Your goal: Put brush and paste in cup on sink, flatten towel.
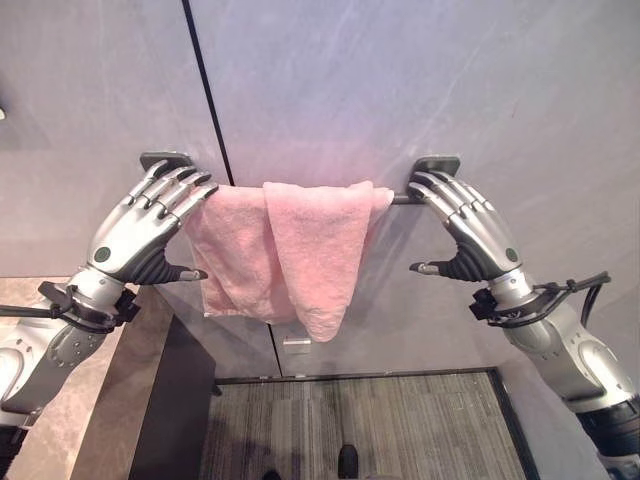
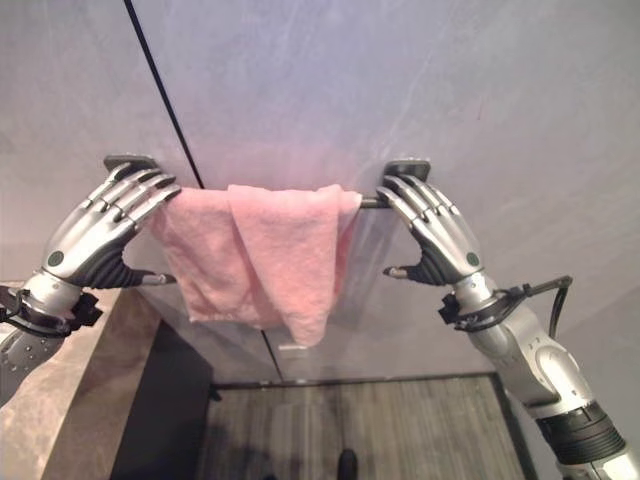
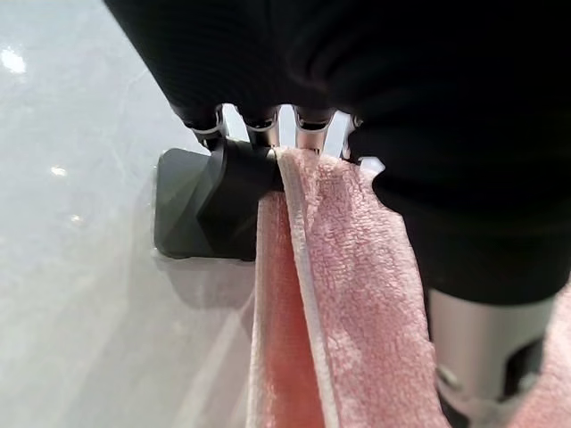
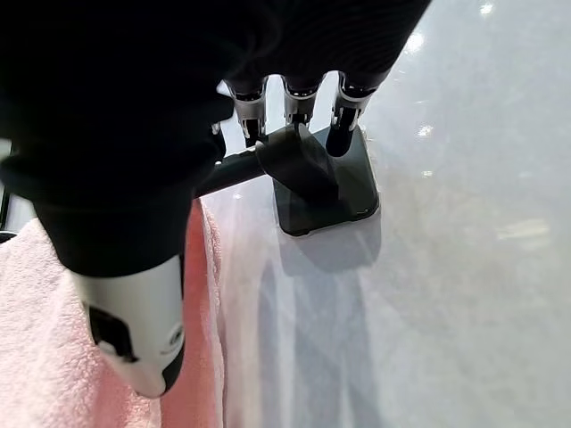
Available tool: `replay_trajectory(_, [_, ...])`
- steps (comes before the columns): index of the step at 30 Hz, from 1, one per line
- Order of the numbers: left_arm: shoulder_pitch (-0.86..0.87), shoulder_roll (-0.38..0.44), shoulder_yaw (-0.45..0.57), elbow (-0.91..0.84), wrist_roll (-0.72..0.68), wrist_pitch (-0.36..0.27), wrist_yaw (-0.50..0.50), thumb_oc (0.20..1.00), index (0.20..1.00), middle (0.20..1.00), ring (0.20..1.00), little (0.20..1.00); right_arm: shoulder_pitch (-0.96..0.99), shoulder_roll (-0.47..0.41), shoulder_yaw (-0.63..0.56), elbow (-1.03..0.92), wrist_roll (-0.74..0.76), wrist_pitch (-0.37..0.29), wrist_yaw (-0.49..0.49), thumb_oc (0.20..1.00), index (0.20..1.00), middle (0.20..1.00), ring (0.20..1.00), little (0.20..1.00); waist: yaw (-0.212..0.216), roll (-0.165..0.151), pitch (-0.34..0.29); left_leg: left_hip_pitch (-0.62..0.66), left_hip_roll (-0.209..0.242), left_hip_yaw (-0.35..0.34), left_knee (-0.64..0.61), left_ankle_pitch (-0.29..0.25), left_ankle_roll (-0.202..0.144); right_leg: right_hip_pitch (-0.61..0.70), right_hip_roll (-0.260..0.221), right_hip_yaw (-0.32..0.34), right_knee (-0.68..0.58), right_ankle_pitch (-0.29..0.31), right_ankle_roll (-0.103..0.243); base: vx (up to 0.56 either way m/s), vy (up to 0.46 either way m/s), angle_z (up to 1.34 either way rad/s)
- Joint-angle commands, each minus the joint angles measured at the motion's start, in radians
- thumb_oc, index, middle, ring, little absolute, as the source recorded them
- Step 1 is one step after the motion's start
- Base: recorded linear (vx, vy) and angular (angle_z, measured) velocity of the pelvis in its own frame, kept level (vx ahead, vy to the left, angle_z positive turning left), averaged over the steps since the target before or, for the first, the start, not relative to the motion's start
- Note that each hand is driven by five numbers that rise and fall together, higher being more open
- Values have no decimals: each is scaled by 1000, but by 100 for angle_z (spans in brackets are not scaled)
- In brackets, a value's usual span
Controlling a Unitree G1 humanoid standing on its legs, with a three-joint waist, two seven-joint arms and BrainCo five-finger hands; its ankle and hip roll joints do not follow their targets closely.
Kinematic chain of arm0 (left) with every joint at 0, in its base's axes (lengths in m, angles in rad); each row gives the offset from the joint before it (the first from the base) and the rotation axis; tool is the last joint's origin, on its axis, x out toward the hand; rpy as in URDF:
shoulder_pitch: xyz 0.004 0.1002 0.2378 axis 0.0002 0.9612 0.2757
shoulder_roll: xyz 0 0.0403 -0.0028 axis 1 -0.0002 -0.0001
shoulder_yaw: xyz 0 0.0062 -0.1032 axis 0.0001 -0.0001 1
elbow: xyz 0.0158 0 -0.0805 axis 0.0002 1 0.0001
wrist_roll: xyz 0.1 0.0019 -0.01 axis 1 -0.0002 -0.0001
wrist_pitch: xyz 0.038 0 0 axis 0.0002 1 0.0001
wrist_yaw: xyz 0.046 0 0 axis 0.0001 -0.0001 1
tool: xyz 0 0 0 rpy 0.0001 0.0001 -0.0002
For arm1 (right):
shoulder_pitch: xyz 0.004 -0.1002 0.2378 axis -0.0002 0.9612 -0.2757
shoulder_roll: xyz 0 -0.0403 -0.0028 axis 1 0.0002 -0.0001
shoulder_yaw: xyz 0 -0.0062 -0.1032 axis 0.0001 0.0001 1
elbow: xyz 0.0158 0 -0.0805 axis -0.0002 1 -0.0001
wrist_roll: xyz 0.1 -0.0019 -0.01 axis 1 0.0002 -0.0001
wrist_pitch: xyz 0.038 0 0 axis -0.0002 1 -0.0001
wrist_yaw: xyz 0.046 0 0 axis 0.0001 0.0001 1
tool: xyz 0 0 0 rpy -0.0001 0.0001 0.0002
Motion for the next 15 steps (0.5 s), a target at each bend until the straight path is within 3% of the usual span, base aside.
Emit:
replay_trajectory(1, [33,42,-42,55,-18,39,-22,1000,1000,1000,1000,1000,-38,7,45,-43,30,-10,15,1000,1000,1000,1000,1000,6,-49,-29,-52,61,-19,4,37,-54,27,-187,-33,7,50,158,1,8,-3])
replay_trajectory(15, [23,25,-57,44,-18,48,-26,1000,1000,1000,1000,1000,-133,10,90,-74,-2,-3,18,1000,1000,1000,1000,1000,16,-64,-21,-77,56,-27,4,40,-50,9,-193,-38,7,56,160,1,4,-2])
